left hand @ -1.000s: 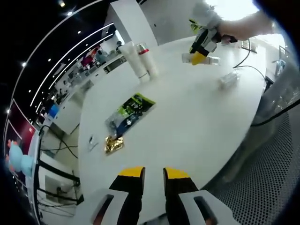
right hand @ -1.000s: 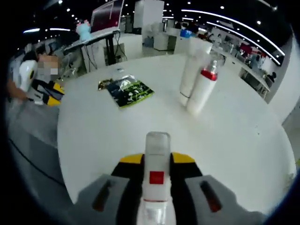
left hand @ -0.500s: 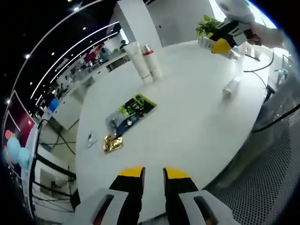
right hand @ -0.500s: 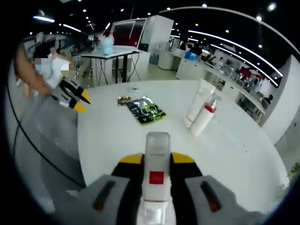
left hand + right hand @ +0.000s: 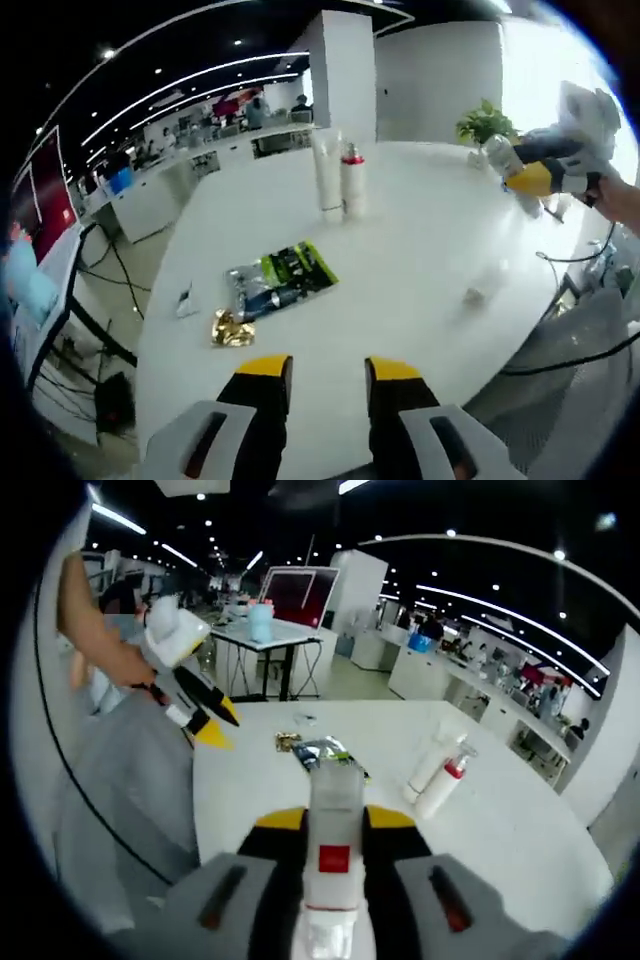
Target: Arrange the skincare products in the storage area until every visible bottle or jar stands upright without overlapping.
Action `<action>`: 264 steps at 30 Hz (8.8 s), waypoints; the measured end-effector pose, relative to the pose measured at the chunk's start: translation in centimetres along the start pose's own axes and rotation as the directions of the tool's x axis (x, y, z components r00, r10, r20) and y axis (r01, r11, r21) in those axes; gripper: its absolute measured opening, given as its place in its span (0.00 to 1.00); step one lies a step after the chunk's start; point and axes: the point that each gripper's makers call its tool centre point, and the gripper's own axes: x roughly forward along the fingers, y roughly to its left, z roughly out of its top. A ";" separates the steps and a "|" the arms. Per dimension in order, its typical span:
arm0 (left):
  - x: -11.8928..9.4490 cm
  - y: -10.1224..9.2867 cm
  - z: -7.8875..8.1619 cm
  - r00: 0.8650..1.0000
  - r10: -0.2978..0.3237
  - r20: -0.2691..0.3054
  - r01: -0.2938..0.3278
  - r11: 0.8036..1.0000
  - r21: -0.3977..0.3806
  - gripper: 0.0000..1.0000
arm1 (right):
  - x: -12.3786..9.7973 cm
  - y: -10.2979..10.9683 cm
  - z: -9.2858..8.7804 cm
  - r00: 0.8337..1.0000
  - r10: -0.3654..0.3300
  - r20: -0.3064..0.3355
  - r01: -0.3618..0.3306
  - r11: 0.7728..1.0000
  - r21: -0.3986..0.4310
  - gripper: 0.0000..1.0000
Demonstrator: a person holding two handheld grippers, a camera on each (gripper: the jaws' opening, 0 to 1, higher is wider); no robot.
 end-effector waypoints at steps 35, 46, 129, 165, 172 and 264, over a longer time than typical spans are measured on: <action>-0.1 -15.2 2.8 0.780 -0.601 0.172 0.565 0.560 -0.606 0.22 | 0.7 8.4 -1.3 0.960 0.272 -0.073 -0.281 0.924 -0.258 0.22; -0.4 -13.0 4.9 0.786 -0.539 0.303 0.581 0.476 -0.660 0.22 | -0.5 5.3 -1.1 0.979 0.187 0.083 -0.202 0.949 0.242 0.40; -7.1 -14.7 10.7 0.504 -0.566 0.653 0.863 0.358 -0.356 0.45 | -6.8 0.9 7.5 0.704 0.199 0.682 -0.702 0.338 0.626 0.19; -4.7 -15.3 8.1 0.673 -0.587 0.450 0.732 0.615 -0.292 0.23 | -2.4 5.3 7.4 0.855 0.331 0.399 -0.518 0.548 0.657 0.24; -4.1 -15.6 7.6 0.731 -0.571 0.374 0.666 0.716 -0.209 0.23 | -1.8 5.3 7.3 0.881 0.312 0.355 -0.472 0.555 0.684 0.25; 0.4 6.1 -9.7 0.955 0.202 -0.215 -0.146 0.956 0.254 0.31 | 7.4 0.5 4.5 0.953 0.266 0.145 -0.299 0.737 0.606 0.23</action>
